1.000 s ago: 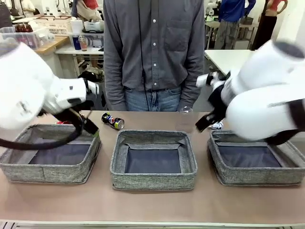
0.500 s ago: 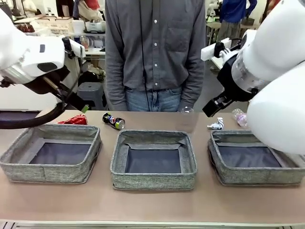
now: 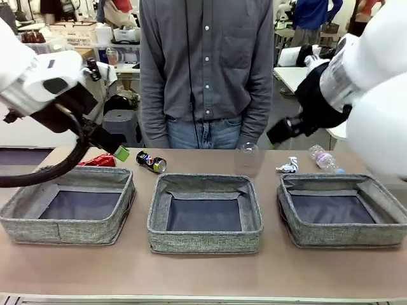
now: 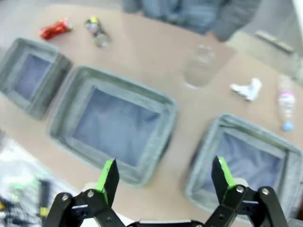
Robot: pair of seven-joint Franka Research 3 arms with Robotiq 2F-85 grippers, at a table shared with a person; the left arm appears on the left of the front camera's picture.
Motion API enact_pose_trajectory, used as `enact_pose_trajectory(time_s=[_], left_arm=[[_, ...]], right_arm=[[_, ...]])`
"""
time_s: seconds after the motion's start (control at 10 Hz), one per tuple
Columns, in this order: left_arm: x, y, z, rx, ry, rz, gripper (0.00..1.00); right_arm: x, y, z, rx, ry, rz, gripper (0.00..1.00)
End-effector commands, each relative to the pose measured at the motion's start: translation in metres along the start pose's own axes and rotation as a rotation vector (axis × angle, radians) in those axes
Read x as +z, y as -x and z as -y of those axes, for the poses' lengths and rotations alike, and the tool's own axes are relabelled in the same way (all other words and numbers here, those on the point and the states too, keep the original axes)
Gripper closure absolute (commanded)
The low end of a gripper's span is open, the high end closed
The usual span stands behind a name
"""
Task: Sort the waste into the appropriate baskets.
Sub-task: Pick up the waste item pointed out by the person.
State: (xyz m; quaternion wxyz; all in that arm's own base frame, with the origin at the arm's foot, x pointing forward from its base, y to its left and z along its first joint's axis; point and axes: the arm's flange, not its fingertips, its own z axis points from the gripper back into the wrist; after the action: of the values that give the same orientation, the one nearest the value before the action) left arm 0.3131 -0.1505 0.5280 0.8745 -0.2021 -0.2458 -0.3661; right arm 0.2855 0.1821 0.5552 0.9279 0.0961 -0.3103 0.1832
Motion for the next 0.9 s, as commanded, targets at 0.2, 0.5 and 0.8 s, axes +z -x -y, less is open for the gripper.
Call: enact_pose_trajectory(time_s=[0.2,0.5,0.8], left_arm=[[0.019,0.055,-0.072,0.191,0.874,0.397,0.0],[0.005,0.083,-0.097,0.342,0.982,0.672,0.0],[-0.011,0.087,-0.103,0.432,0.872,0.532,0.0]], right_arm=[[0.003,0.077,0.058,-0.529,-0.775,0.204,0.0],[-0.046,0.11,0.117,-0.67,-1.047,0.121,0.0],[-0.067,0.127,0.147,-0.672,-1.04,0.276,0.0]])
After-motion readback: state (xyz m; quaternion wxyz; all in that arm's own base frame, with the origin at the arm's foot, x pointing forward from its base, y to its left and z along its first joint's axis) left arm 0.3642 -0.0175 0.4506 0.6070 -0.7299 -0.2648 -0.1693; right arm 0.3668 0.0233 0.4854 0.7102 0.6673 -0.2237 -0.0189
